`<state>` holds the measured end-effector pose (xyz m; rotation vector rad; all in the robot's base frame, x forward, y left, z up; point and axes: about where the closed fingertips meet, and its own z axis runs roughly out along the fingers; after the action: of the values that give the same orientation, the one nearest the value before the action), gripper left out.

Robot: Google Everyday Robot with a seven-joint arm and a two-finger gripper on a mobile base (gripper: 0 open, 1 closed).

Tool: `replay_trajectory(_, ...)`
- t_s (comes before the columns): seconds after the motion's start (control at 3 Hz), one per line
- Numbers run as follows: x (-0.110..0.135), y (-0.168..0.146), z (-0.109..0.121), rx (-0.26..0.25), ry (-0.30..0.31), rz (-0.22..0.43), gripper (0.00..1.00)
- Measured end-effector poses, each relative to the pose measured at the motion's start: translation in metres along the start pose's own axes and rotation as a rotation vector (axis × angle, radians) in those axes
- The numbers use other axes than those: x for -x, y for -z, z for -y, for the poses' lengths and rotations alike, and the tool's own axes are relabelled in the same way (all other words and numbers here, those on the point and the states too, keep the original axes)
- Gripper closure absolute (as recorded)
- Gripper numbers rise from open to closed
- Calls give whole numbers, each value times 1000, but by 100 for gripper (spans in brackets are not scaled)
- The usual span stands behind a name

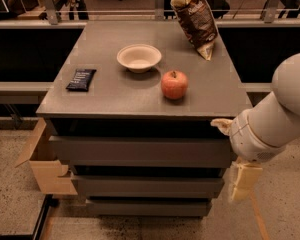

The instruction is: Open top drawer

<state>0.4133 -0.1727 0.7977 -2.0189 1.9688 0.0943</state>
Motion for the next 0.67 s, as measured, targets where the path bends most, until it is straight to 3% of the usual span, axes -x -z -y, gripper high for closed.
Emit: replay_trajectory(0.67,-7,-35,10,-8,55,-38,0)
